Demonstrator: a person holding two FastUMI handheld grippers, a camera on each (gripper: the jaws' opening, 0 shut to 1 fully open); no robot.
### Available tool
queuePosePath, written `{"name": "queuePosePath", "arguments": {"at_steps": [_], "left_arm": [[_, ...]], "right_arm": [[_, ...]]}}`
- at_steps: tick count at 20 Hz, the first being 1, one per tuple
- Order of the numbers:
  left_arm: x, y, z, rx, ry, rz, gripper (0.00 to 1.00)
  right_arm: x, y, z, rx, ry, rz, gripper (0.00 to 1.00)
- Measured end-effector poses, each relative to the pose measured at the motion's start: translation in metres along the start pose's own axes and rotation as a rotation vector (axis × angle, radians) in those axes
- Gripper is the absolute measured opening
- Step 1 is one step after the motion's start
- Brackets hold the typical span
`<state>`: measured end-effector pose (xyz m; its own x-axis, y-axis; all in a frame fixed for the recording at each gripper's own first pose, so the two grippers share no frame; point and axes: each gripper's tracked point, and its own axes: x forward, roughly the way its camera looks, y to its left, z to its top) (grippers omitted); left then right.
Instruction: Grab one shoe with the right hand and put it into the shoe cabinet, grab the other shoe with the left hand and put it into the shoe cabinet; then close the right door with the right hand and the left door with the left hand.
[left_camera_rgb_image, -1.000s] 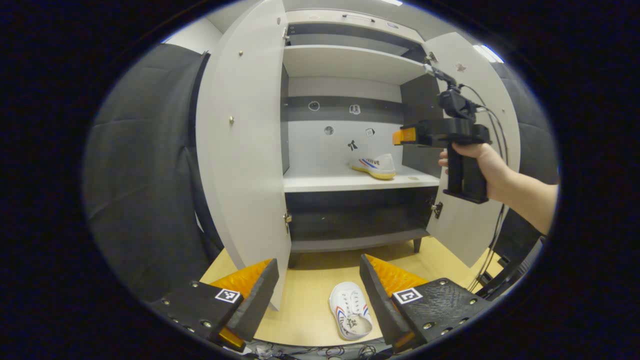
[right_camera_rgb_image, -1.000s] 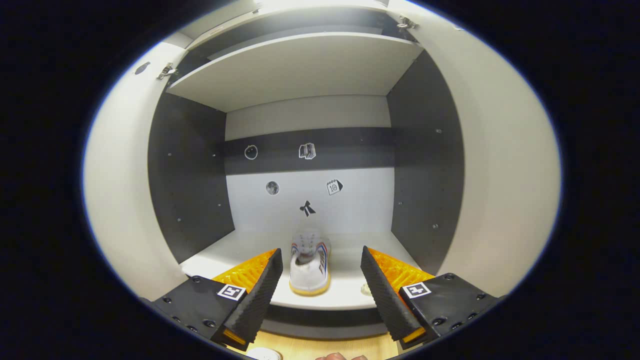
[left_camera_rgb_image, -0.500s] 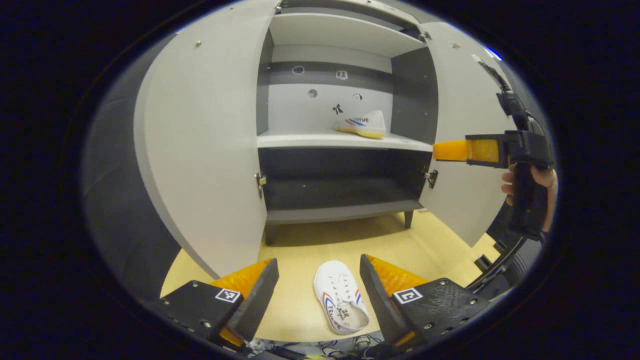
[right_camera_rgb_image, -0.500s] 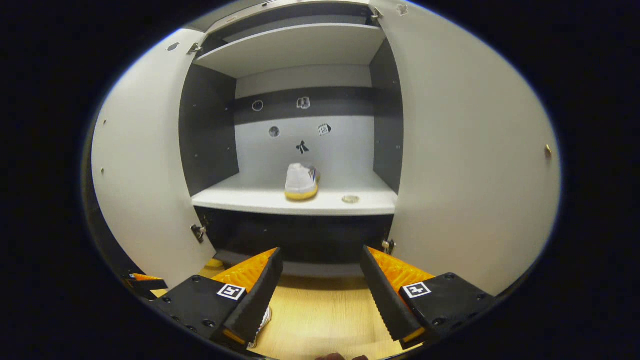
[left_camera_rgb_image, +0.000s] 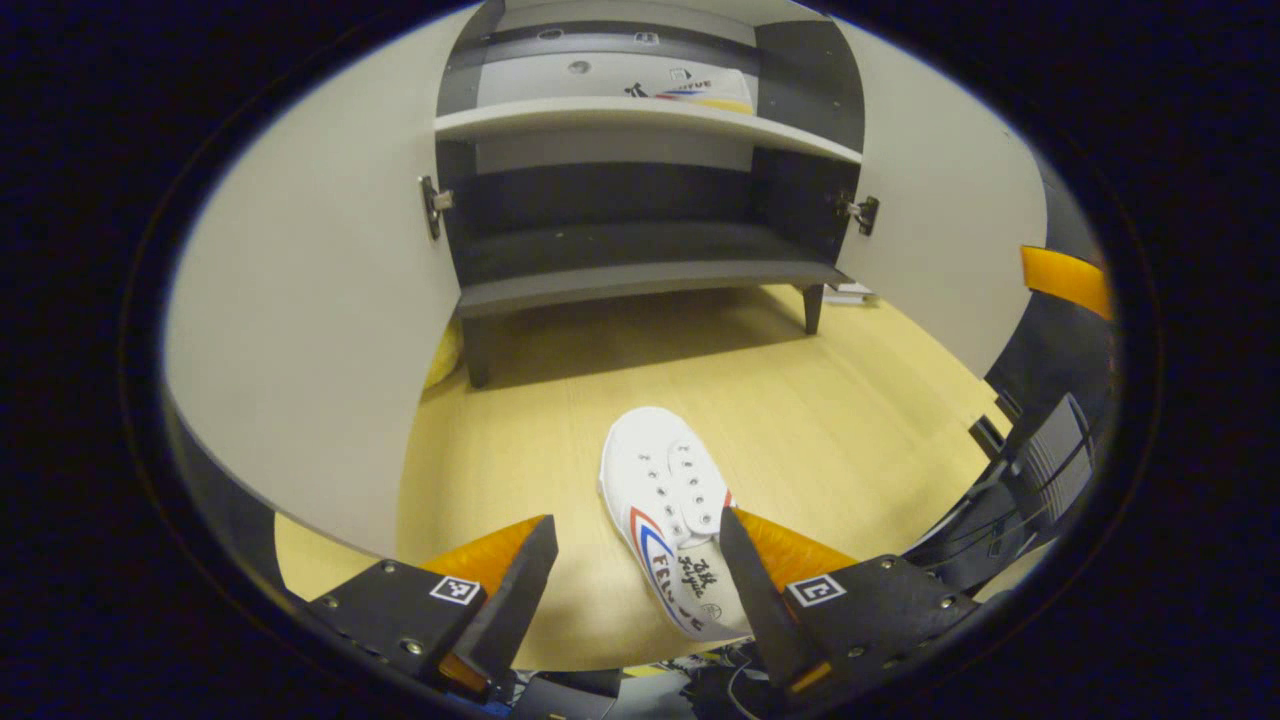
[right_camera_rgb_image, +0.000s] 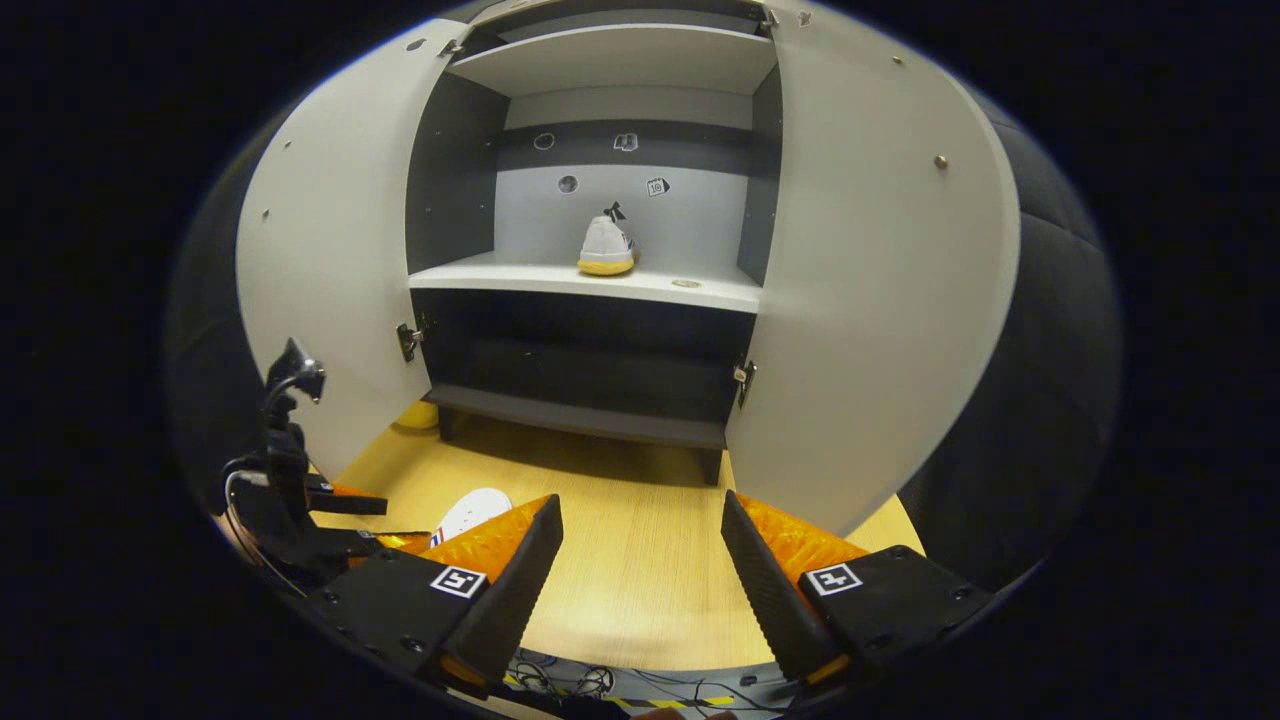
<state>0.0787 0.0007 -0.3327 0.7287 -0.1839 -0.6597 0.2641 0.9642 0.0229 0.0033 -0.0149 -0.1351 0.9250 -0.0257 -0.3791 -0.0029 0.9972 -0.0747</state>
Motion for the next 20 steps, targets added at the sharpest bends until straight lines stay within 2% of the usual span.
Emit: {"name": "queuePosePath", "arguments": {"at_steps": [5, 6, 10, 11, 12, 15, 16, 19, 20], "left_arm": [[0.032, 0.006, -0.027, 0.0, 0.1, -0.013, 0.95], [0.036, 0.007, -0.03, -0.007, 0.117, -0.021, 0.91], [0.053, -0.003, -0.045, -0.039, 0.168, -0.064, 0.91], [0.052, -0.005, -0.048, -0.059, 0.183, -0.065, 0.82], [0.051, -0.004, -0.046, -0.077, 0.183, -0.069, 0.57], [0.048, -0.01, -0.056, -0.152, 0.221, -0.115, 0.56], [0.051, -0.012, -0.054, -0.188, 0.22, -0.122, 0.43], [0.054, -0.009, -0.057, -0.183, 0.227, -0.119, 0.43], [0.053, -0.009, -0.057, -0.181, 0.237, -0.115, 0.31]], "right_arm": [[-0.03, -0.016, -0.037, -0.019, 0.059, -0.044, 1.0], [-0.038, -0.021, -0.045, -0.016, 0.075, -0.057, 0.99], [-0.063, -0.047, -0.081, 0.031, 0.145, -0.13, 1.0], [-0.069, -0.053, -0.091, 0.048, 0.168, -0.152, 0.99], [-0.074, -0.059, -0.098, 0.068, 0.186, -0.173, 0.99], [-0.091, -0.077, -0.115, 0.132, 0.218, -0.246, 0.99], [-0.095, -0.085, -0.12, 0.155, 0.227, -0.271, 0.99], [-0.104, -0.107, -0.126, 0.229, 0.228, -0.342, 0.99], [-0.107, -0.116, -0.126, 0.244, 0.225, -0.362, 0.97]]}}
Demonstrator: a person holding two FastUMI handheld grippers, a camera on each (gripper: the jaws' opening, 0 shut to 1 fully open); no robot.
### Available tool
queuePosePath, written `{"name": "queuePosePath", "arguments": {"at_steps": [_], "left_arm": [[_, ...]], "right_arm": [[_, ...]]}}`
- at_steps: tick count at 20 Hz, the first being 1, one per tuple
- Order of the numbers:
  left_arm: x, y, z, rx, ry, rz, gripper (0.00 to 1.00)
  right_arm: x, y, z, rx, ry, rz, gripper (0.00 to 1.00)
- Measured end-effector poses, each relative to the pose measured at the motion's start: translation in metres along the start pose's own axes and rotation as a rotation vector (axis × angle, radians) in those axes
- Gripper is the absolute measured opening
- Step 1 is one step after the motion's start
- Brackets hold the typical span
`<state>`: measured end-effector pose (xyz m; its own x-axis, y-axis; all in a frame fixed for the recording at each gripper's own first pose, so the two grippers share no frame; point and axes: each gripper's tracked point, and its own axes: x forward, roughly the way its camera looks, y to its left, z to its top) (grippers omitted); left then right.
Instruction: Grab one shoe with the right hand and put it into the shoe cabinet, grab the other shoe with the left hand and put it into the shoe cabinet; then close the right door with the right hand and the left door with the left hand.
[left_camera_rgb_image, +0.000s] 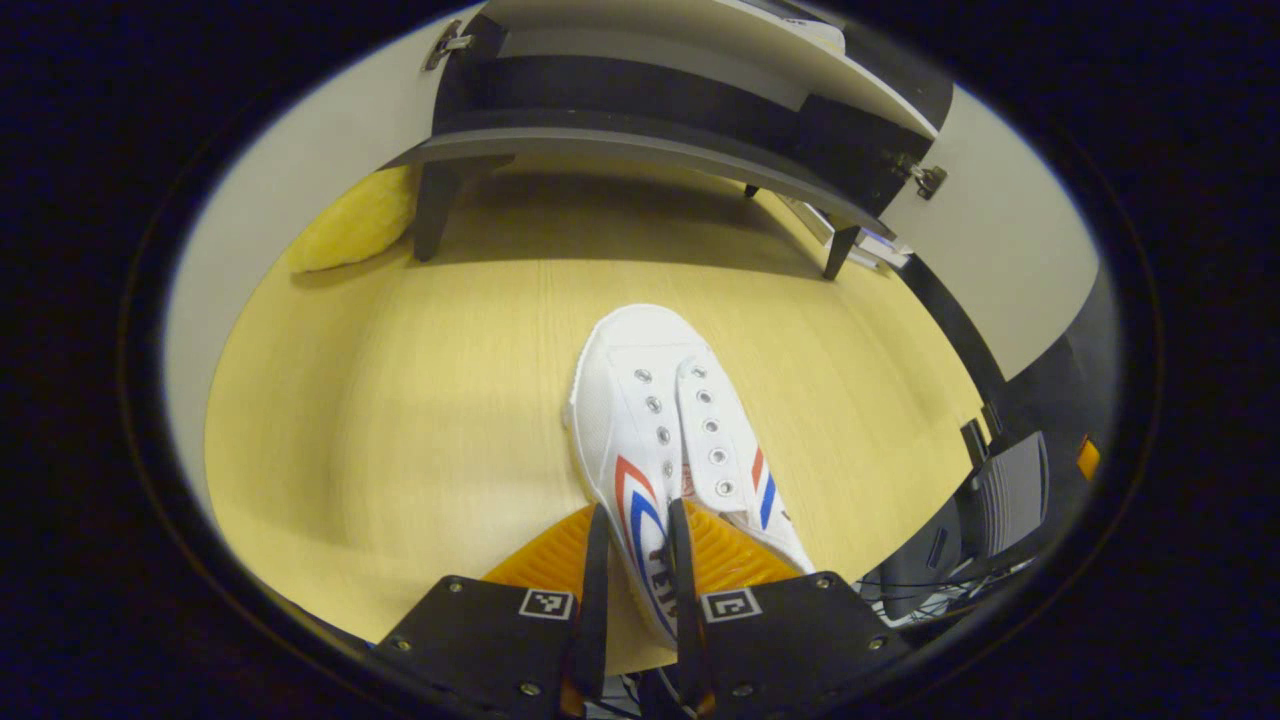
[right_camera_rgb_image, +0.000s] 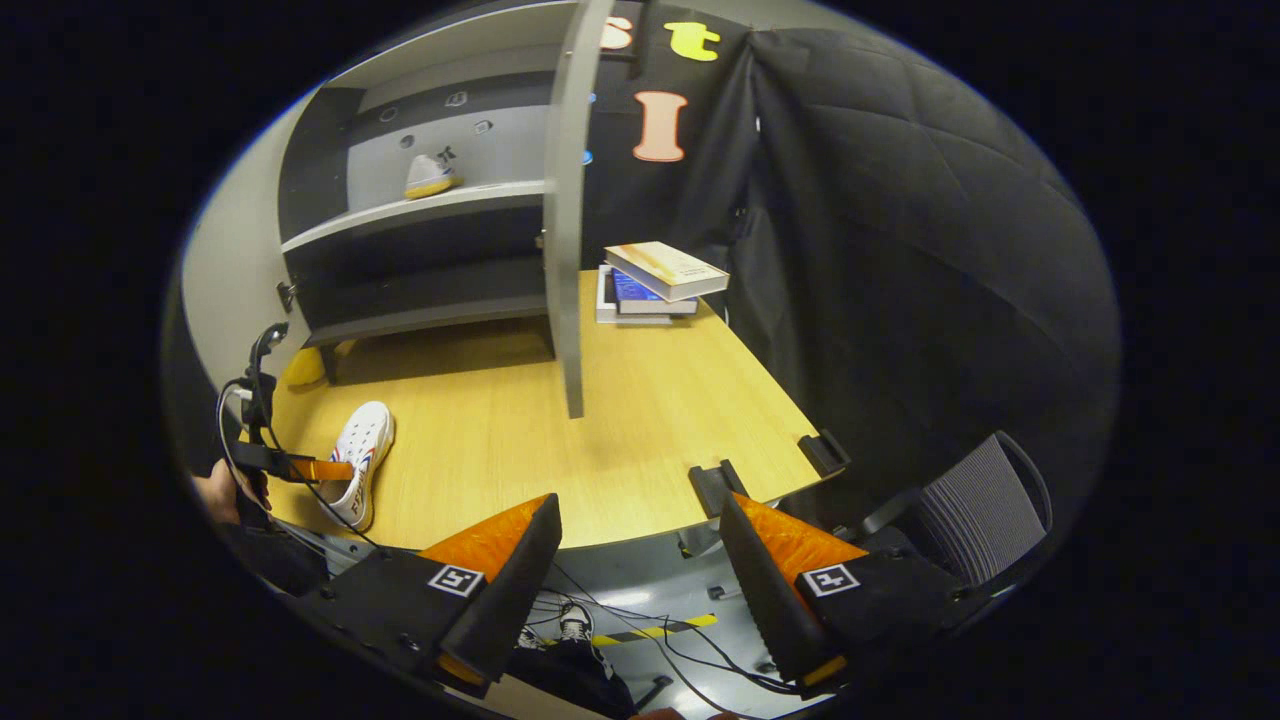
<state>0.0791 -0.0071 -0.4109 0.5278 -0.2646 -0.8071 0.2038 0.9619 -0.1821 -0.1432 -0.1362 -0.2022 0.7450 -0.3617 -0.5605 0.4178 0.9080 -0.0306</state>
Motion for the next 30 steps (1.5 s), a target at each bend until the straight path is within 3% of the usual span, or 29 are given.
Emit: {"name": "queuePosePath", "arguments": {"at_steps": [1, 2, 3, 5, 6, 12, 17, 26, 30], "left_arm": [[-0.003, 0.003, 0.002, 0.005, -0.004, 0.015, 0.32], [0.002, 0.0, 0.003, -0.014, 0.006, 0.025, 0.2], [-0.001, 0.002, 0.001, -0.018, 0.008, 0.031, 0.18], [0.0, 0.004, 0.007, -0.043, -0.009, 0.074, 0.19], [0.001, 0.002, 0.006, -0.049, -0.001, 0.085, 0.05], [-0.013, 0.003, 0.026, 0.009, -0.049, 0.13, 0.04], [-0.058, 0.012, 0.069, -0.039, -0.179, 0.106, 0.04], [-0.117, 0.021, 0.117, 0.088, -0.414, 0.127, 0.02], [-0.109, 0.022, 0.115, 0.026, -0.507, 0.088, 0.04]], "right_arm": [[0.001, -0.008, 0.003, 0.014, -0.01, -0.016, 0.99], [0.002, -0.016, 0.006, 0.026, -0.022, -0.028, 0.99], [0.004, -0.023, 0.01, 0.036, -0.034, -0.039, 0.99], [0.008, -0.035, 0.022, 0.06, -0.067, -0.06, 0.99], [0.01, -0.041, 0.029, 0.073, -0.083, -0.068, 1.0], [0.031, -0.073, 0.052, 0.122, -0.17, -0.116, 0.97], [0.057, -0.095, 0.07, 0.157, -0.204, -0.127, 0.99], [0.097, -0.096, 0.13, 0.143, -0.294, -0.088, 0.97], [0.109, -0.096, 0.137, 0.16, -0.31, -0.076, 0.99]]}}
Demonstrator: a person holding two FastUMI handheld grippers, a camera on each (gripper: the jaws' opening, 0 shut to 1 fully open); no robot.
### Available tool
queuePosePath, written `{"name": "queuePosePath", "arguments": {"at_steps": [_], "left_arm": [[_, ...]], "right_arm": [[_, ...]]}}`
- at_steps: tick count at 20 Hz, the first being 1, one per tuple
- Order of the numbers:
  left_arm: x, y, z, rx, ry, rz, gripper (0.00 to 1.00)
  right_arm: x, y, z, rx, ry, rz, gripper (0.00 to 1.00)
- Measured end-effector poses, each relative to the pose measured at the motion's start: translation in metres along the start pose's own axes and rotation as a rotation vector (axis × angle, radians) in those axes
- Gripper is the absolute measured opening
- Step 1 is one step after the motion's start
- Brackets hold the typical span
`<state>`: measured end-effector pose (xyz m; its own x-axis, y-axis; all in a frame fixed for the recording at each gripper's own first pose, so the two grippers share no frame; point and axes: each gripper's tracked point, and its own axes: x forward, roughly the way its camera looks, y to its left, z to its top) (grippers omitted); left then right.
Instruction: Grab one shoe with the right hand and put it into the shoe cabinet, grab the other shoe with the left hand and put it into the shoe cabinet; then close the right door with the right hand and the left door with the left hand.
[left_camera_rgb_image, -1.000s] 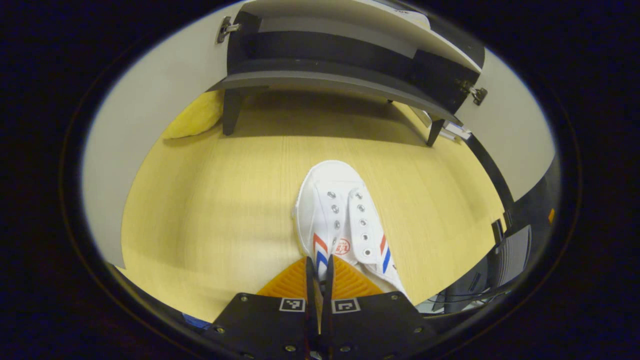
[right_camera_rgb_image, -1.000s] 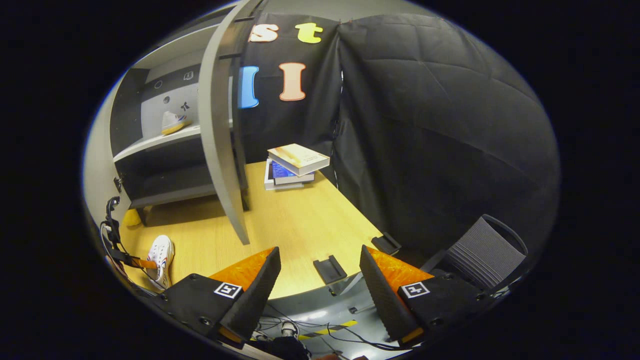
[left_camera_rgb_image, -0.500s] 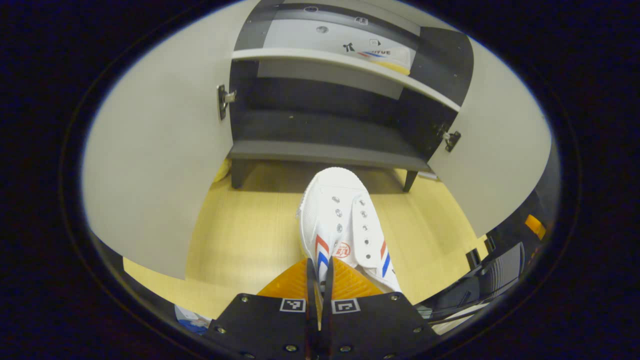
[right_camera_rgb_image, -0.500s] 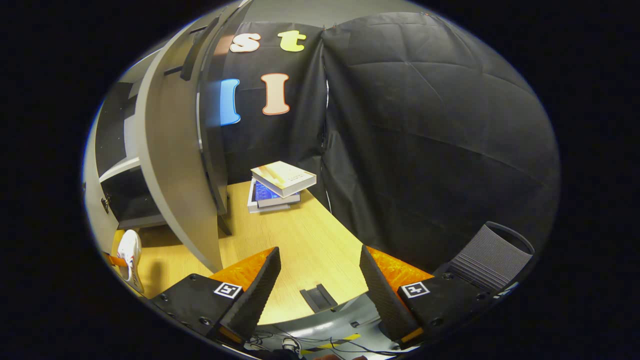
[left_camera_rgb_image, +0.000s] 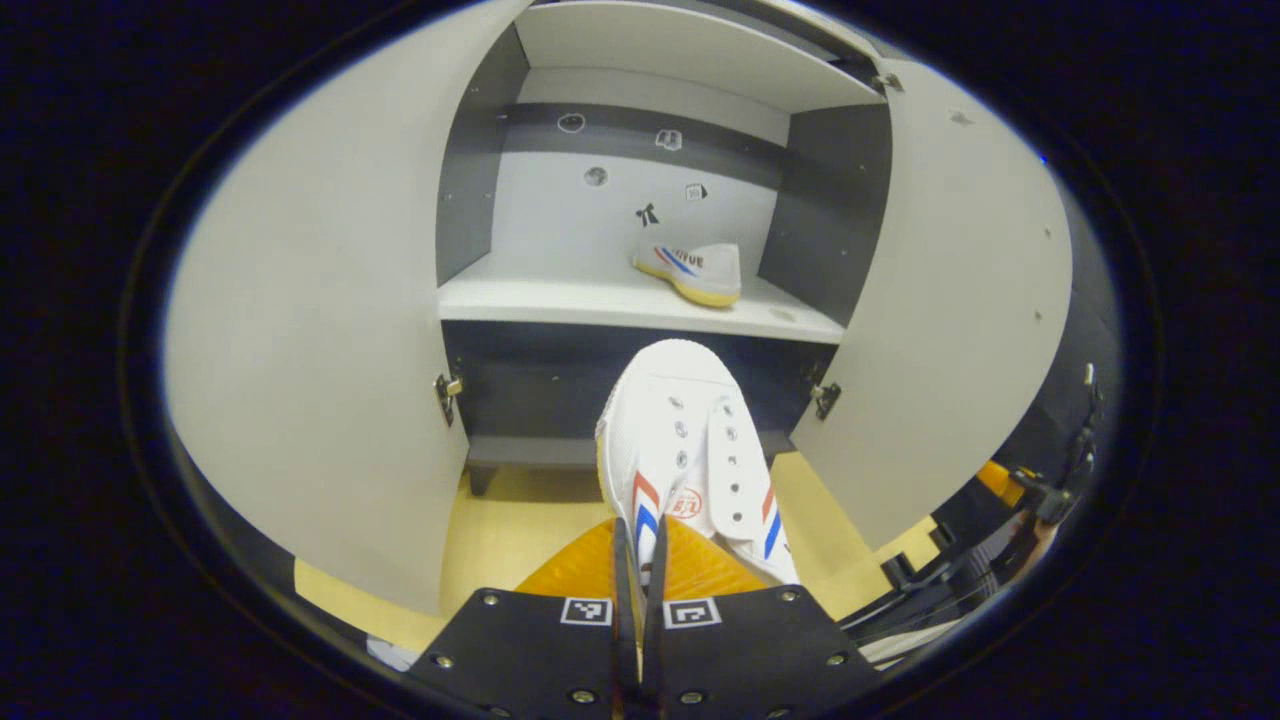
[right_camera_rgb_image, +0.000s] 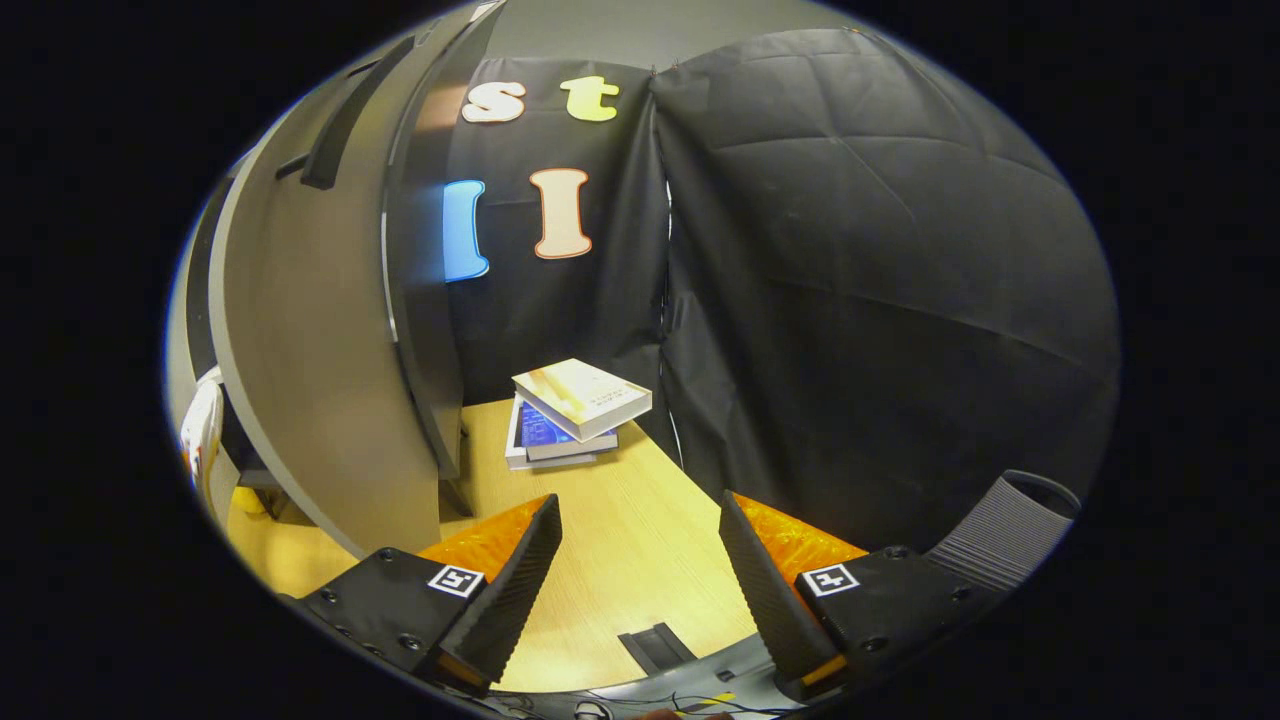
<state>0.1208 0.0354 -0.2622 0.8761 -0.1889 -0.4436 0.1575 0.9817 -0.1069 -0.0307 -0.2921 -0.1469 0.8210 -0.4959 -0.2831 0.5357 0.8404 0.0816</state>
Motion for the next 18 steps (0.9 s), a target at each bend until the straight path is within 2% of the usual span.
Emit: {"name": "queuePosePath", "arguments": {"at_steps": [4, 8, 10, 12, 16, 18], "left_arm": [[-0.001, -0.001, 0.001, -0.047, -0.078, 0.014, 0.04], [-0.002, 0.0, 0.006, -0.039, -0.167, 0.045, 0.02], [-0.001, -0.002, 0.006, -0.067, -0.201, 0.033, 0.03], [-0.001, 0.0, 0.007, -0.094, -0.232, 0.016, 0.04], [-0.002, 0.0, 0.01, -0.071, -0.302, 0.061, 0.05], [-0.005, -0.002, 0.009, -0.067, -0.319, 0.072, 0.02]], "right_arm": [[0.007, -0.003, -0.01, 0.0, 0.031, 0.001, 0.99], [0.007, -0.014, -0.009, 0.021, 0.027, -0.019, 0.99], [0.01, -0.021, -0.008, 0.035, 0.028, -0.035, 0.99], [0.012, -0.029, -0.002, 0.044, 0.021, -0.039, 1.0], [0.013, -0.049, 0.017, 0.04, -0.017, -0.079, 0.99], [0.014, -0.055, 0.022, 0.047, -0.028, -0.094, 0.99]]}}
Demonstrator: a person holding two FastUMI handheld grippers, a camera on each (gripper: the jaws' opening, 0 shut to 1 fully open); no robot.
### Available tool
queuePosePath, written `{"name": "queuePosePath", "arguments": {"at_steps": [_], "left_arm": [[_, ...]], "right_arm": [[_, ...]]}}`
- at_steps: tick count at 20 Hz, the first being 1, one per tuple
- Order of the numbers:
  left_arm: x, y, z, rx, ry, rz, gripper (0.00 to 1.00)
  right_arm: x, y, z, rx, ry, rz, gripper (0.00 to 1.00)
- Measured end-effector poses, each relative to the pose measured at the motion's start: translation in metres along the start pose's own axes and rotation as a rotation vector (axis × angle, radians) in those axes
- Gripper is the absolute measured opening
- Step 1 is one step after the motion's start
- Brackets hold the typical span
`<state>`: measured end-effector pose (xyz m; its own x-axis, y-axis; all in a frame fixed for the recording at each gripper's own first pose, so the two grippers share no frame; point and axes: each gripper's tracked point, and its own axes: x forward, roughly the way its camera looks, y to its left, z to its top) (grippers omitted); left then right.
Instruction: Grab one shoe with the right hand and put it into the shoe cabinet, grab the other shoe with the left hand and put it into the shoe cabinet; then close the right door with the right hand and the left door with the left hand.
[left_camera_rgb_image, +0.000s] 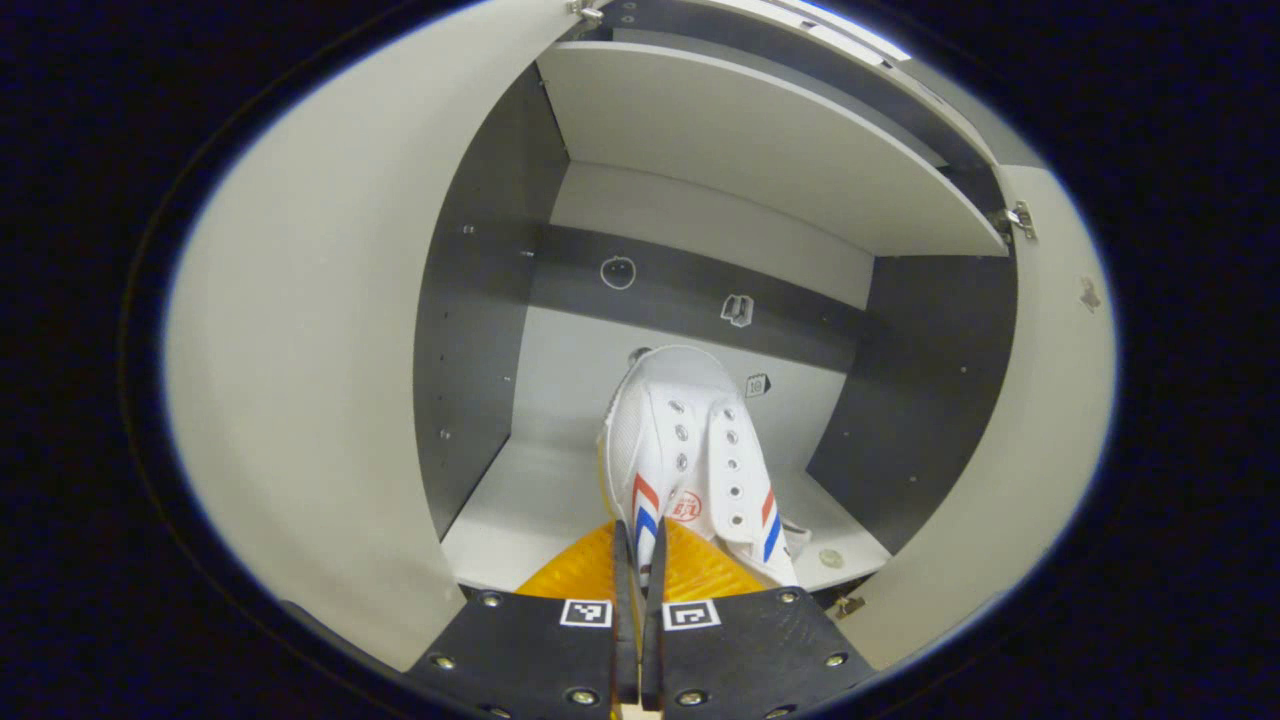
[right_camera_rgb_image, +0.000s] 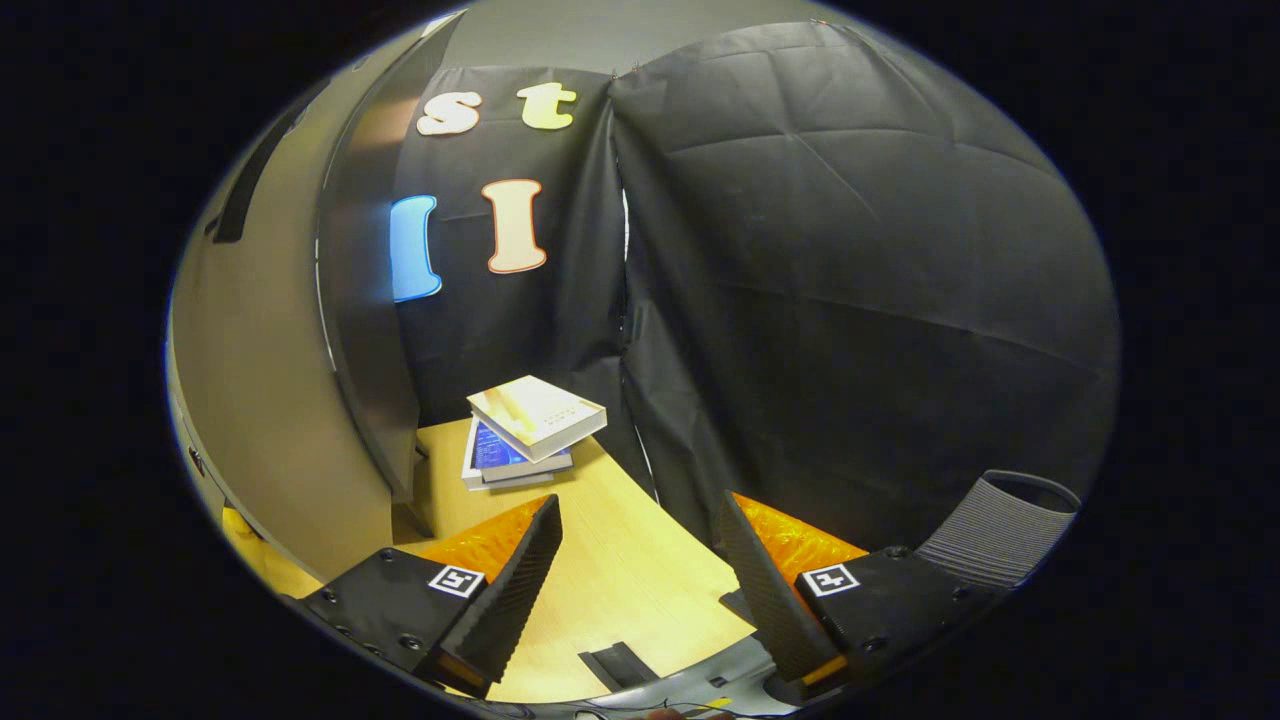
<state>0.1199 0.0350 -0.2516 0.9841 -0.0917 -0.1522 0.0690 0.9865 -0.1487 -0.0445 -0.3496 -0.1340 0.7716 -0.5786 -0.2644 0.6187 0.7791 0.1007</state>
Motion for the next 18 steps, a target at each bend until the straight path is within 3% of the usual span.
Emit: {"name": "queuePosePath", "arguments": {"at_steps": [7, 12, 13, 18], "left_arm": [[0.001, 0.002, -0.001, 0.013, 0.037, 0.047, 0.04], [0.006, 0.001, -0.017, -0.042, 0.144, 0.012, 0.02], [0.01, -0.001, -0.023, -0.038, 0.167, 0.015, 0.05], [0.012, 0.002, -0.027, -0.016, 0.181, 0.024, 0.04]], "right_arm": [[0.005, -0.001, -0.005, 0.0, 0.016, -0.015, 0.99], [0.005, 0.003, -0.01, 0.011, 0.032, -0.019, 0.99], [0.005, 0.003, -0.01, 0.01, 0.029, -0.02, 0.99], [0.001, -0.003, -0.014, 0.024, 0.035, -0.032, 0.99]]}}
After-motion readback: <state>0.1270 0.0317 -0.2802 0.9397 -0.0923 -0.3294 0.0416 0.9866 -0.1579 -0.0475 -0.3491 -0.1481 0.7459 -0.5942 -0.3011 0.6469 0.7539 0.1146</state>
